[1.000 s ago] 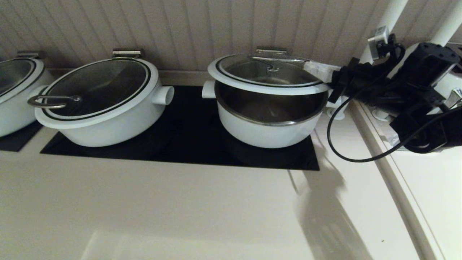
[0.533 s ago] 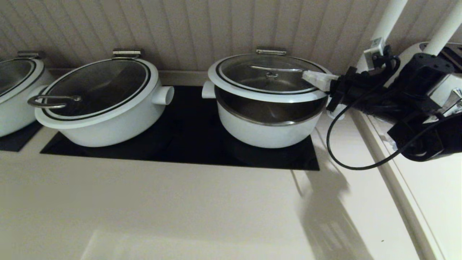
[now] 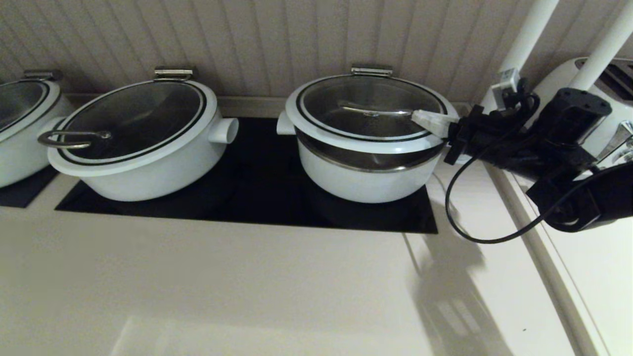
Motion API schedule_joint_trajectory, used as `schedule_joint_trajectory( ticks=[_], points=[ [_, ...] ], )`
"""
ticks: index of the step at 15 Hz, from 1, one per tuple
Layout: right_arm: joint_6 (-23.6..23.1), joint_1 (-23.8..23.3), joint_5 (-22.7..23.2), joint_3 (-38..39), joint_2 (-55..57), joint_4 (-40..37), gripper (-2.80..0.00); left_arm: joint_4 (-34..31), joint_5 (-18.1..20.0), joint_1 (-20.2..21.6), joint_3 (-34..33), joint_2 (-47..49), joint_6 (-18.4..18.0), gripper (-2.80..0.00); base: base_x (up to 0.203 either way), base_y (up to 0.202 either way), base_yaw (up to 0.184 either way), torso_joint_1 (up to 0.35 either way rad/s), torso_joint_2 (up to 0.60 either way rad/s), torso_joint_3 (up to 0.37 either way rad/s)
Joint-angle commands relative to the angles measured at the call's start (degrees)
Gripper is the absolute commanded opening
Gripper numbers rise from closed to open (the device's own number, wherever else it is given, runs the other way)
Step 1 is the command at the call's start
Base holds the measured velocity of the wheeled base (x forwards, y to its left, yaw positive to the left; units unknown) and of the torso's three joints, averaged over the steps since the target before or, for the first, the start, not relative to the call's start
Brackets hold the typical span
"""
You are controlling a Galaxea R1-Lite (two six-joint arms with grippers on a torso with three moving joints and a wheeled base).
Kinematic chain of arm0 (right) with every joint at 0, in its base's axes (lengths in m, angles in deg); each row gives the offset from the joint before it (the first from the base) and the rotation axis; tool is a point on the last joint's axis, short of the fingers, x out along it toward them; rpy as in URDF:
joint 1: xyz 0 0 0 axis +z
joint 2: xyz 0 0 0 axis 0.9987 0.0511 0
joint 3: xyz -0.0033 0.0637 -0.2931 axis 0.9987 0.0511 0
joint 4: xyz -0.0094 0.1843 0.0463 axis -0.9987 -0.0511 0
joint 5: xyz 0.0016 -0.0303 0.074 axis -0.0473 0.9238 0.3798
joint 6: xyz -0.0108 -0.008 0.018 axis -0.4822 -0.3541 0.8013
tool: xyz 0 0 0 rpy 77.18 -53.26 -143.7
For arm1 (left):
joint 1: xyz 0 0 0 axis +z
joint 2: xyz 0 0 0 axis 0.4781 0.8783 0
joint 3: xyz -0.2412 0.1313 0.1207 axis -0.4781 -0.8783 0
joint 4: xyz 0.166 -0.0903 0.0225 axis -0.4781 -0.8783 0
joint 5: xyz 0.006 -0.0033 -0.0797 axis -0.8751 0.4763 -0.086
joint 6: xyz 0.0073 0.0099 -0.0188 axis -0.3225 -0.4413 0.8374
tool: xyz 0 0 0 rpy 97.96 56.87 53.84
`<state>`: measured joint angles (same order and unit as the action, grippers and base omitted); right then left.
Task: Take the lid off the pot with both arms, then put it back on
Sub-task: Close the pot lid
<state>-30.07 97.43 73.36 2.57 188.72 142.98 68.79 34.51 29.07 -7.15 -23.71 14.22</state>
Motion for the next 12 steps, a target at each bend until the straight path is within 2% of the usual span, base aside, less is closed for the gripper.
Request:
schedule_joint_trajectory(
  ticks=[1, 8, 12],
  points=[
    [-0.05, 0.02, 0.3, 0.03, 0.98, 0.82, -2.8, 0.05, -0.02, 0.02, 0.0, -0.02, -0.03, -2.8, 0.0, 0.0, 0.0, 0.0, 0.0, 0.0],
    [0.0, 0.05, 0.27, 1.48, 3.32, 4.53, -2.8, 0.05, 0.05, 0.02, 0.0, -0.02, -0.03, -2.8, 0.0, 0.0, 0.0, 0.0, 0.0, 0.0],
    [0.04, 0.01, 0.27, 5.24, 4.06, 7.45, -2.8, 0.05, 0.05, 0.02, 0.0, -0.02, -0.03, -2.8, 0.0, 0.0, 0.0, 0.0, 0.0, 0.0]
  ],
)
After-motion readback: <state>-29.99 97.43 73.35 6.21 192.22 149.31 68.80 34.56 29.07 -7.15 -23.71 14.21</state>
